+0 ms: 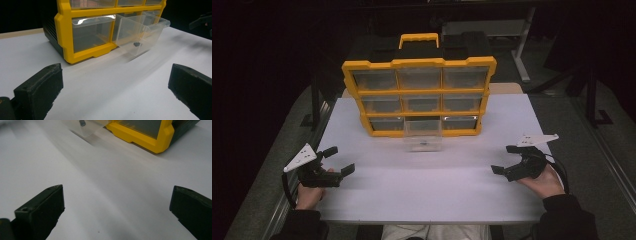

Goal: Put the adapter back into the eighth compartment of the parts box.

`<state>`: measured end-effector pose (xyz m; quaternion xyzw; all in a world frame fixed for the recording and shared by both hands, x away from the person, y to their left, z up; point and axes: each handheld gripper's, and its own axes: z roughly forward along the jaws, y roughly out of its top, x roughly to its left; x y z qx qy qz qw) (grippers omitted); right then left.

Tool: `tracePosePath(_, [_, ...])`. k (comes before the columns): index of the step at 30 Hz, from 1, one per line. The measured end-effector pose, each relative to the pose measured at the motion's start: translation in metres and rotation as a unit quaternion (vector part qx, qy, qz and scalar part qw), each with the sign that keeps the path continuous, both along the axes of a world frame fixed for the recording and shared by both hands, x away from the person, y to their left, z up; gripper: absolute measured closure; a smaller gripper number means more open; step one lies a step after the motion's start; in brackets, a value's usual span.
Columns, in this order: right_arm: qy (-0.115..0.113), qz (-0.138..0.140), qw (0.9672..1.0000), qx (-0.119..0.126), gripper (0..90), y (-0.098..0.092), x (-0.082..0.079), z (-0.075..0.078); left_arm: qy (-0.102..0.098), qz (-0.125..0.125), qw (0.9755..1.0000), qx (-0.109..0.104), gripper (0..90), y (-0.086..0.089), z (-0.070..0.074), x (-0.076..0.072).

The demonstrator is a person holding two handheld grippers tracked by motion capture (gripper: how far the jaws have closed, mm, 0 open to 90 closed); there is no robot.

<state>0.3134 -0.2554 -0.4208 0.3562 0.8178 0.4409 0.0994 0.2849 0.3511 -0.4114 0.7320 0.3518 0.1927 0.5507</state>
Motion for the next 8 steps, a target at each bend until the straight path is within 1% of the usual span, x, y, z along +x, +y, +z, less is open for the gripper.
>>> tracePosePath(4, [-0.011, -0.006, 0.9999, -0.005, 0.0, -0.0004, -0.0043, -0.0028, 0.000, -0.001, 1.0000, 0.000, 0.0, -0.0003, -0.0001, 0.0003])
tracePosePath(5, [-0.014, -0.007, 0.9999, -0.003, 0.0, -0.0004, -0.0055, -0.0036, 0.000, -0.001, 1.0000, 0.000, 0.0, -0.0005, -0.0002, 0.0003])
tracePosePath(8, [-0.014, -0.007, 0.9999, -0.002, 0.0, -0.0002, -0.0077, -0.0053, 0.000, -0.001, 1.0000, 0.000, 0.0, -0.0007, -0.0002, 0.0004])
